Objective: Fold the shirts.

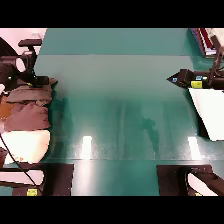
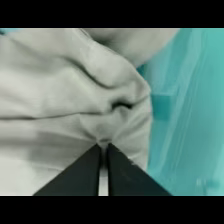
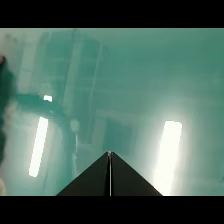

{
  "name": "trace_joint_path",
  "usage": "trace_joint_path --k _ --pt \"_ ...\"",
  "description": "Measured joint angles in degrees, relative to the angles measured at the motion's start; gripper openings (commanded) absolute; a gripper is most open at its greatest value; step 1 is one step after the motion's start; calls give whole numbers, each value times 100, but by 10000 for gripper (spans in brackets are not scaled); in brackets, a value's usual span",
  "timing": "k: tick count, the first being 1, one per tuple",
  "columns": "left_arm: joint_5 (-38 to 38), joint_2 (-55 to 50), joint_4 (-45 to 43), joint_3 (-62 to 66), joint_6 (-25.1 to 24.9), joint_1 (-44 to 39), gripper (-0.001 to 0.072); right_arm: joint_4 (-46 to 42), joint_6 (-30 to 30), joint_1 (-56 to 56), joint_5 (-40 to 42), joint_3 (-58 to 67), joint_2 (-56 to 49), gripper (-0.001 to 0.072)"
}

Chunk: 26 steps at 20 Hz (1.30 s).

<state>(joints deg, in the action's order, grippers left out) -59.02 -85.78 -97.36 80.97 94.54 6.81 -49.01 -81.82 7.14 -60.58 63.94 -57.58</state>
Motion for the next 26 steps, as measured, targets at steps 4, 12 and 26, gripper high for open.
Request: trace_joint_path --k 4,12,26 --pt "20 1045 26 1016 -188 -275 22 -13 0 0 212 566 236 18" --pt "-413 2350 79 2916 -824 -2564 21 -52 4 0 -160 2435 -175 18" --pt "-986 107 1237 3185 -997 -4859 593 -98 116 -7 -1244 3995 -640 18"
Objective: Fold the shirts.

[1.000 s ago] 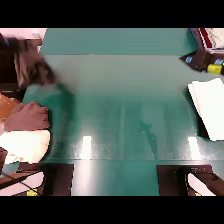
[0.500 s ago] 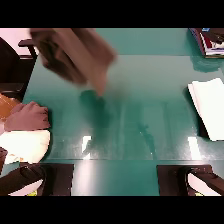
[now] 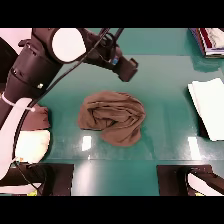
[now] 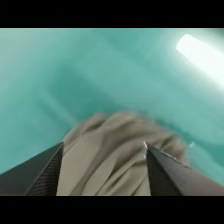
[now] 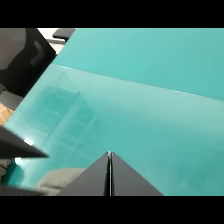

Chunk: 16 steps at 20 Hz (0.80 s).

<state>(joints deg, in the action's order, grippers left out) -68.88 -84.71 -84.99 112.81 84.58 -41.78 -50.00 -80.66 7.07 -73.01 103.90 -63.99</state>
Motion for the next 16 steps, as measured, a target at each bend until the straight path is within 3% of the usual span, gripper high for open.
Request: trace_joint_path --k 4,8,15,16 --pt "-697 162 -2 -459 192 1150 594 -55 13 0 -52 105 -2 18" --pt "-848 275 817 -1716 245 2201 595 -76 15 0 -63 133 -20 18" --pt "463 90 1650 -3877 76 2765 593 -72 15 0 -212 -439 -2 18" --pt "595 9 1740 -3993 46 2778 540 -76 15 0 -243 -680 35 18"
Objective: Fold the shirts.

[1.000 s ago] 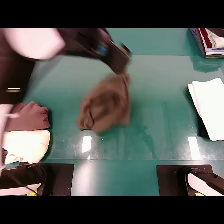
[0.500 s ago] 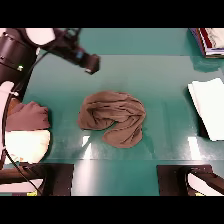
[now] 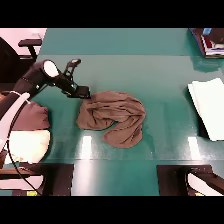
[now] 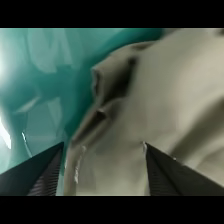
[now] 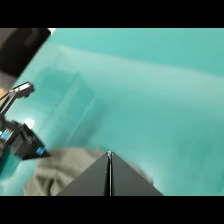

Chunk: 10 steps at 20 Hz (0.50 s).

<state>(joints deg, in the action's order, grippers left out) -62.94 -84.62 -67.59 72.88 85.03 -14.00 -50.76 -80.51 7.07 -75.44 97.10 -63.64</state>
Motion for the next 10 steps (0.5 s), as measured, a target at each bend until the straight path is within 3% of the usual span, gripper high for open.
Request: trace_joint_path --k 3,5,6,7,8,10 --pt "361 -199 369 -199 -162 22 21 -201 -116 0 -31 -890 151 18" --pt "527 -256 470 -199 -223 50 24 -431 -240 0 -39 -1655 273 30" --pt "551 -271 490 -153 -243 57 24 -516 -297 0 -50 -2094 321 236" --pt "570 -282 509 -70 -256 66 24 -581 -339 0 -72 -2511 343 509" --pt "551 -293 485 26 -264 72 24 -621 -376 2 -127 -2981 339 532" --pt "507 -302 420 227 -286 81 24 -662 -444 70 -208 -3875 227 501"
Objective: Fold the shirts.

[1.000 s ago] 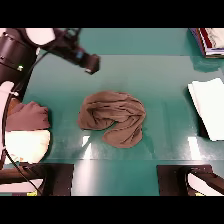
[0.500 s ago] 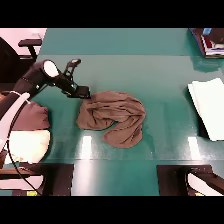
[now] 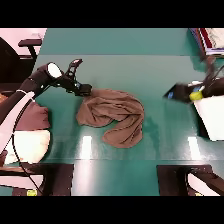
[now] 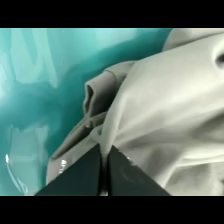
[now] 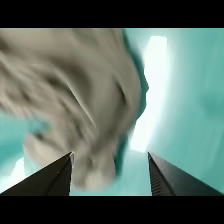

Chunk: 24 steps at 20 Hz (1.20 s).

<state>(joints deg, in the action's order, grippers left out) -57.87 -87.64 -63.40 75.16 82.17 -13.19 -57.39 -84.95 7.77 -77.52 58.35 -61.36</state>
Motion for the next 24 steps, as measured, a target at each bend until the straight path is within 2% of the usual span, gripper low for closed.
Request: trace_joint_path --k 3,6,7,10,11,16,20,24 --pt "-59 -11 -59 216 -42 2 24 214 52 361 111 -1056 -358 501" --pt "-85 -13 -87 299 -72 4 24 555 201 1014 485 -1602 -837 501" --pt "-103 -13 -101 315 -87 4 24 614 232 1235 634 -1696 -997 450" --pt "-127 -13 -105 343 -109 4 24 752 278 1696 997 -1838 -1314 70" --pt "-138 -13 -107 358 -111 4 24 767 284 1786 1143 -1869 -1355 18" --pt "-212 396 -507 695 -120 4 24 616 282 1491 1670 -1639 -839 16" --pt "-264 1456 -1093 1423 -120 7 24 70 157 535 1287 -463 175 16" --pt "-433 2769 -1263 2232 -120 7 23 -262 133 -426 785 1266 1075 16"
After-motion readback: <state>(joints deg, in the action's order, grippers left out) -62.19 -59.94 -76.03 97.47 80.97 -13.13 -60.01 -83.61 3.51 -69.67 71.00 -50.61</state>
